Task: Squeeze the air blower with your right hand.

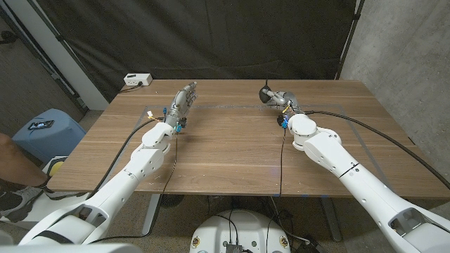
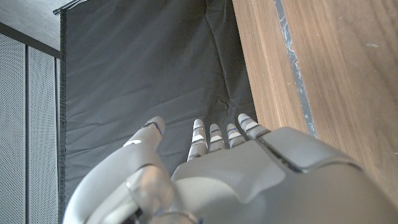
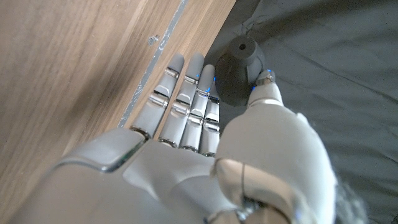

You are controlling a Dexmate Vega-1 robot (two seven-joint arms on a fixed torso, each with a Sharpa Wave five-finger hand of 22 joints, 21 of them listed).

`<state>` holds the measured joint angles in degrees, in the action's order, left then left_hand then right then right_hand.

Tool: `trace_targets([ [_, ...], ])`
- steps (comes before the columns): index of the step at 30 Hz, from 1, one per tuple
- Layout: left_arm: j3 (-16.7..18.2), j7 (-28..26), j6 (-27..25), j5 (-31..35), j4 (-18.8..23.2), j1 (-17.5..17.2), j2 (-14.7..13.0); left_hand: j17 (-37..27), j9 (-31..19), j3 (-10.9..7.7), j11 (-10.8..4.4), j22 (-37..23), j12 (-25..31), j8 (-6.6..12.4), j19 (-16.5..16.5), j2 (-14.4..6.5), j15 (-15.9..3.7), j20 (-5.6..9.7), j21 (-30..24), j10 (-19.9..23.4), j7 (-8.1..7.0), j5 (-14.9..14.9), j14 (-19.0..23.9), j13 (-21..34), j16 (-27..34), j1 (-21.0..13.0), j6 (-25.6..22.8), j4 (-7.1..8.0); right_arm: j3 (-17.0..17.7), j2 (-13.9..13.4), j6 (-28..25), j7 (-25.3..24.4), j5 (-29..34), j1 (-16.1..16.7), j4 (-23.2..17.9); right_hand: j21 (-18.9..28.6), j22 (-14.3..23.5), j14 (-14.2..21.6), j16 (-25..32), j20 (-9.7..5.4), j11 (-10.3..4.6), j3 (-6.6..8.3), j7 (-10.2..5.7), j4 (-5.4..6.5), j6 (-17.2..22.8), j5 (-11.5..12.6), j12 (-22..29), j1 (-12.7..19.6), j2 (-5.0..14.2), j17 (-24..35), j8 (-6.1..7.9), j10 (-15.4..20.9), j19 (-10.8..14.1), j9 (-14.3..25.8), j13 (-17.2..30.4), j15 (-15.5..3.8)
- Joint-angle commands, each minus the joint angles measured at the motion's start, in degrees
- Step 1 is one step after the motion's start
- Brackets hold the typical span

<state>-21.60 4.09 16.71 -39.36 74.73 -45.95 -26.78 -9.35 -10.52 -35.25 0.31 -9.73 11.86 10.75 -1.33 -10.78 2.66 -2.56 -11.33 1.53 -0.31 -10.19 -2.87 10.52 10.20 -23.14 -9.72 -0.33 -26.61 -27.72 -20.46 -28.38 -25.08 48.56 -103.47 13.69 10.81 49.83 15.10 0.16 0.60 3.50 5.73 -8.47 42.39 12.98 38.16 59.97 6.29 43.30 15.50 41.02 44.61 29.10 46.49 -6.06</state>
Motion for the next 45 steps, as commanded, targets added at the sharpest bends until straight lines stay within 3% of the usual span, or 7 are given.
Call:
trace_targets([
  [1, -0.3, 0.0, -0.2, 0.1, 0.0, 0.3, 0.1, -0.1, -0.1, -0.06, 0.12, -0.3, -0.1, 0.03, -0.3, 0.0, -0.08, -0.07, 0.0, 0.7, -0.05, -0.3, 0.4, 0.1, -0.1, -0.6, -0.6, -0.14, 0.1, 0.2, 0.7, -1.5, -0.8, 0.2, 0.2, 0.2, 0.1, 1.4, 0.4, -0.46, -0.29, 0.10, -0.25, -0.39, 0.8, -0.1, 0.6, 1.0, -0.05, 0.2, 0.51, 0.9, 0.3, 0.3, 0.2, -2.11],
  [13, -0.4, -0.3, -0.5, 0.1, 0.4, 0.2, 0.3, -0.1, -0.1, -0.06, 0.05, -0.3, 0.0, 0.04, -0.3, 0.0, -0.02, -0.13, 0.0, 0.8, -0.06, -0.3, 0.5, 0.1, -0.1, -0.6, -0.7, -0.18, 0.4, 0.8, 1.6, -3.3, -0.9, 0.8, 0.3, 0.7, 0.2, 4.0, 1.1, -1.77, -2.90, 0.71, -1.99, -0.65, 4.4, -0.4, 1.6, 2.9, -0.16, 0.7, 1.91, 4.6, 1.5, 0.3, -0.7, -4.02],
  [45, -0.2, -3.0, -1.0, 0.6, 4.2, -2.2, -0.5, -0.2, -0.1, -0.12, -0.01, -0.3, 0.0, 0.02, -0.4, 0.0, 0.02, -0.27, 0.0, 1.1, 0.01, -0.4, 0.7, 0.1, 0.0, -0.7, -0.9, -0.30, 1.3, 1.2, 3.9, -2.6, -4.2, 2.0, 1.7, 0.9, 0.2, 7.1, 1.9, -3.33, -5.01, 1.49, -3.58, -0.75, 9.0, -0.6, 1.9, 5.9, -0.16, 1.6, 3.14, 9.2, 1.7, -0.9, -3.1, -5.88],
])
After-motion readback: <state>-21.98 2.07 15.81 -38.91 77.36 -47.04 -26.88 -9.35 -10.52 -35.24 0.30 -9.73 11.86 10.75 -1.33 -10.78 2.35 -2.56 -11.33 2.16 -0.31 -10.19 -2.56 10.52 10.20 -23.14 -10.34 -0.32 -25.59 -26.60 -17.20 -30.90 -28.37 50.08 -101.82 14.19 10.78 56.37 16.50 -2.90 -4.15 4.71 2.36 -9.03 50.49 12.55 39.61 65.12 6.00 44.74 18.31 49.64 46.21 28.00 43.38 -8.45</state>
